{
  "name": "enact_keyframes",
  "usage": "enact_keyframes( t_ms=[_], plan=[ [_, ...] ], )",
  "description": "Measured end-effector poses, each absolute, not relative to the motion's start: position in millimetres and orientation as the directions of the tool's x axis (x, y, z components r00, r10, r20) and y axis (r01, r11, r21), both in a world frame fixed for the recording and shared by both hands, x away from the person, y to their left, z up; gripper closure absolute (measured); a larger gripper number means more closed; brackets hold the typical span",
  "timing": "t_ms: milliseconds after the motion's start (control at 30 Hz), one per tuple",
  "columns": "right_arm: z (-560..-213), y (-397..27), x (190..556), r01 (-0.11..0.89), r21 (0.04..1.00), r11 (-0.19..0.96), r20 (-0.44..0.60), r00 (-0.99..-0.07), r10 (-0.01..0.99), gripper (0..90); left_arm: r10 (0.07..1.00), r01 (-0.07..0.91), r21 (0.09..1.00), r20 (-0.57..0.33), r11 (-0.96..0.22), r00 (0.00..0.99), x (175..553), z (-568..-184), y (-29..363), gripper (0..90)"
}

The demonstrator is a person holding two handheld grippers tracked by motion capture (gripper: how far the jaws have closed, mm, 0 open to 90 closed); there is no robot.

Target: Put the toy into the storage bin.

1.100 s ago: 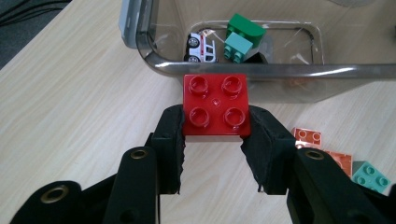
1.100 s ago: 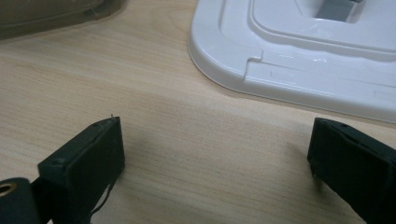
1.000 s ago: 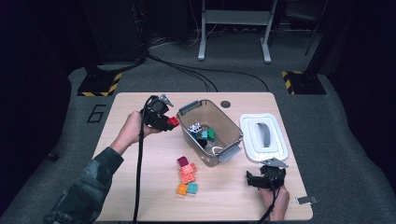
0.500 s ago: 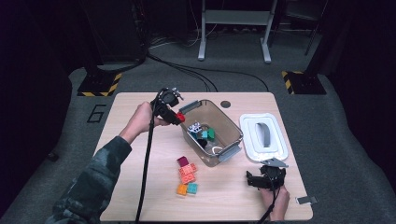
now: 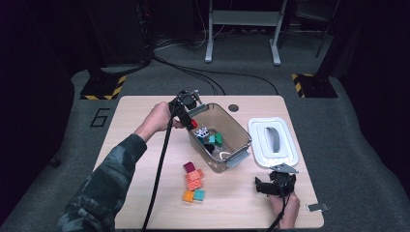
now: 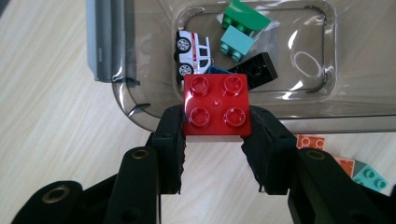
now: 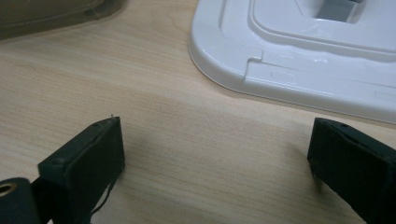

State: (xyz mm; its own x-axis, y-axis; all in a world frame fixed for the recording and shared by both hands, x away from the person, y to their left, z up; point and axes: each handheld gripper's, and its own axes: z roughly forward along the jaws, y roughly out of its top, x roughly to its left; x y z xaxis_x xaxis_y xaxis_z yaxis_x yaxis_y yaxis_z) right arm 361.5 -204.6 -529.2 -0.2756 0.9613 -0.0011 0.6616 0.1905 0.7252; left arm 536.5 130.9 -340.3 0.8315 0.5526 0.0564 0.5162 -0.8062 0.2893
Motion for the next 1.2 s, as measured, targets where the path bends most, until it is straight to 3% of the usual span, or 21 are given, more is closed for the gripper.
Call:
enact_keyframes(
  t_ms=[467,633,933,1200],
  plan=[
    [-529.2,-204.6,361.4,0.662,0.725,0.19,0.0,-0.275,0.961,3.0,0.563,0.537,0.233,0.06,-0.811,0.824,543.8,-347.5,118.8,58.1],
    [-529.2,-204.6,361.5,0.662,0.725,0.19,-0.001,-0.275,0.961,3.0,0.582,0.554,0.249,0.052,-0.794,0.812,543.1,-347.5,123.3,49.9],
    [-529.2,-204.6,361.5,0.661,0.725,0.191,-0.001,-0.276,0.961,3.0,0.598,0.552,0.353,0.026,-0.755,0.801,528.5,-338.0,151.1,25.7],
    [-529.2,-204.6,361.5,0.661,0.725,0.191,-0.001,-0.276,0.961,3.0,0.603,0.528,0.455,0.024,-0.717,0.798,497.7,-342.3,179.5,15.1]
  ],
)
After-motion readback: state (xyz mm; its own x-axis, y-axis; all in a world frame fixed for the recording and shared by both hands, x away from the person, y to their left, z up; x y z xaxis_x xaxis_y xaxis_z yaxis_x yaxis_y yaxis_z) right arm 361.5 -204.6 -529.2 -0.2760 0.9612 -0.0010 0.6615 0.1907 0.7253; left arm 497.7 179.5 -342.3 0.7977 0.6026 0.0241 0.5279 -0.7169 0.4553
